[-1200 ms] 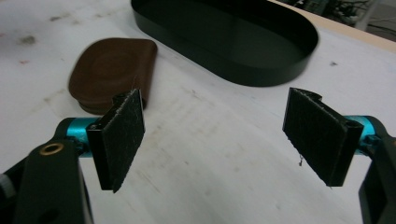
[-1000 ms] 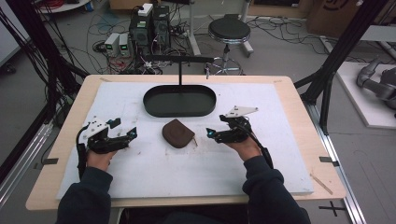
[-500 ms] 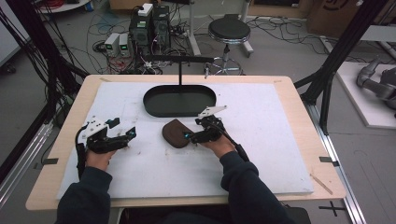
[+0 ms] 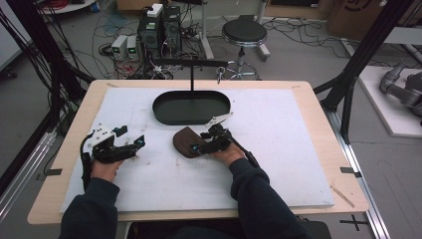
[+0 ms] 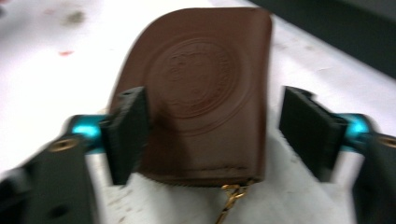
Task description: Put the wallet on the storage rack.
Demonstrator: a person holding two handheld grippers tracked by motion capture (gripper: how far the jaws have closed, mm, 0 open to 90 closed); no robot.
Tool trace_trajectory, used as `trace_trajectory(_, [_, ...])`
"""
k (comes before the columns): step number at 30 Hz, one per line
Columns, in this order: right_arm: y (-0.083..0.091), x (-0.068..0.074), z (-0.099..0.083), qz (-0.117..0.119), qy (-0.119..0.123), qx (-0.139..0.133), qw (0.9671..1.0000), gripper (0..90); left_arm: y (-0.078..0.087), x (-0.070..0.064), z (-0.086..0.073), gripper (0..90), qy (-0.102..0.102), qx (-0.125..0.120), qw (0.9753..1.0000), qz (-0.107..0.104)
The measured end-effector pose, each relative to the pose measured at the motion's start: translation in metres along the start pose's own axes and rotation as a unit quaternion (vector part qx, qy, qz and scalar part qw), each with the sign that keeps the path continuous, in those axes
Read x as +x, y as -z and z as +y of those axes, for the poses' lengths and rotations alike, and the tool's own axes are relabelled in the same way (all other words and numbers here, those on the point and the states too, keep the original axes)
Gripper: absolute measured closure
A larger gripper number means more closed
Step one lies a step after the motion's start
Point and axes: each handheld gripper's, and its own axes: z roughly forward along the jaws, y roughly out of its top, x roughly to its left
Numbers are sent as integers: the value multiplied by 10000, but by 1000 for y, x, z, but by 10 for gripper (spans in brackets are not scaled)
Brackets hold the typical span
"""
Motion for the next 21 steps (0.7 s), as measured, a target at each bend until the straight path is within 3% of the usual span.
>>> trace_trajectory(4, [1, 1, 1, -24, -30, 46, 10000, 374, 0, 0, 0, 204, 25, -18, 10000, 0])
trace_trajectory(12, [17, 4, 2, -325, 43, 239, 9992, 545, 1, 1, 0, 205, 14, 1, 10000, 11])
trace_trajectory(14, [26, 3, 2, -414, 183, 269, 9986, 624, 1, 1, 0, 205, 11, 6, 10000, 19])
trace_trajectory(21, [39, 4, -1, -528, 331, 335, 9975, 700, 0, 0, 0, 205, 28, -4, 10000, 15])
